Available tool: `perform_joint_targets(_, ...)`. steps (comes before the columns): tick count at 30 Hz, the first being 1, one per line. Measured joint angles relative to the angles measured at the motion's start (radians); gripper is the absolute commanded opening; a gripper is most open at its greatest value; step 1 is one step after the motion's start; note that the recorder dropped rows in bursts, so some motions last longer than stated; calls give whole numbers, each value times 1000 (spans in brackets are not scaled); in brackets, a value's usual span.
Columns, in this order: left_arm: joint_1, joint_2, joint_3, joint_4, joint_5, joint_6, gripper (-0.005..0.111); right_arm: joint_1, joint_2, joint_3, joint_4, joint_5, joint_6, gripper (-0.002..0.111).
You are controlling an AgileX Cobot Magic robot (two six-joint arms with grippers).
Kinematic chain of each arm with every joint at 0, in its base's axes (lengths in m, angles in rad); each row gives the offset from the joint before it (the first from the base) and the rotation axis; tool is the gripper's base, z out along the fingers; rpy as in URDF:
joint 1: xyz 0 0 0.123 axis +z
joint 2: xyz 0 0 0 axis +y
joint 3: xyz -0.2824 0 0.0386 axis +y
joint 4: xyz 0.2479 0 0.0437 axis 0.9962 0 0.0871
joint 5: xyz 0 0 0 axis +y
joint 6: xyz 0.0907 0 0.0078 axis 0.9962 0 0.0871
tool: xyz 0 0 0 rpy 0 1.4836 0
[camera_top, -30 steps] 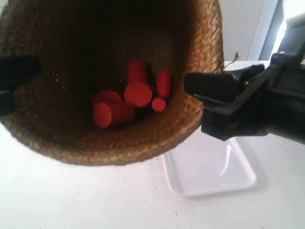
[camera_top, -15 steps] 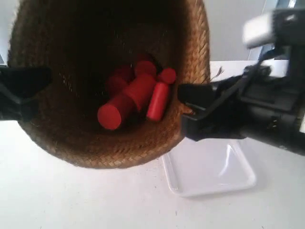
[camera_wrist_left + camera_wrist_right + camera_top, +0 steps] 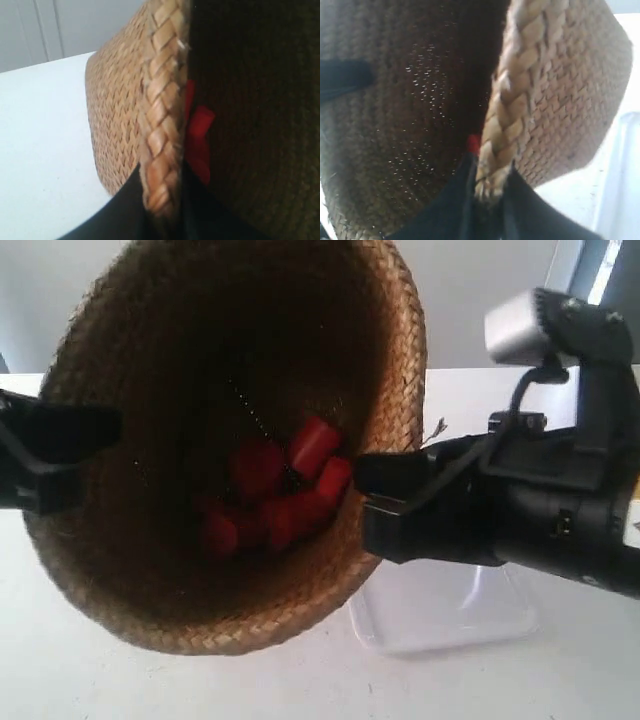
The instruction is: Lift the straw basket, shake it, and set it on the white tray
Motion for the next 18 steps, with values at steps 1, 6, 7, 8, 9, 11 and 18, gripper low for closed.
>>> perform_joint_targets(1, -5, -19, -9, 0, 5, -2, 0, 19, -25, -2, 0, 0, -7, 0)
perform_joint_targets(6, 1, 7, 9, 24, -133, 16, 0, 3, -4, 12, -16, -95, -112, 0)
perform_joint_targets(7, 1, 25, 9, 24, -121, 13, 0, -4, 22, 12, -14, -88, -101, 0)
perform_joint_targets(8, 1, 37, 4, 24, -85, 5, 0, -6, 37, 10, -5, -61, -83, 0)
perform_joint_targets(9, -7, 37, -8, 26, -32, -3, 0, -1, 42, 6, 4, -24, -58, 0)
perform_joint_targets(11, -26, 7, -39, 34, 39, -14, 0, 28, 7, -8, 13, 23, -37, 0)
perform_joint_targets(18, -11, 25, -6, 77, -144, -12, 0, -5, 46, -6, 16, -120, -146, 0)
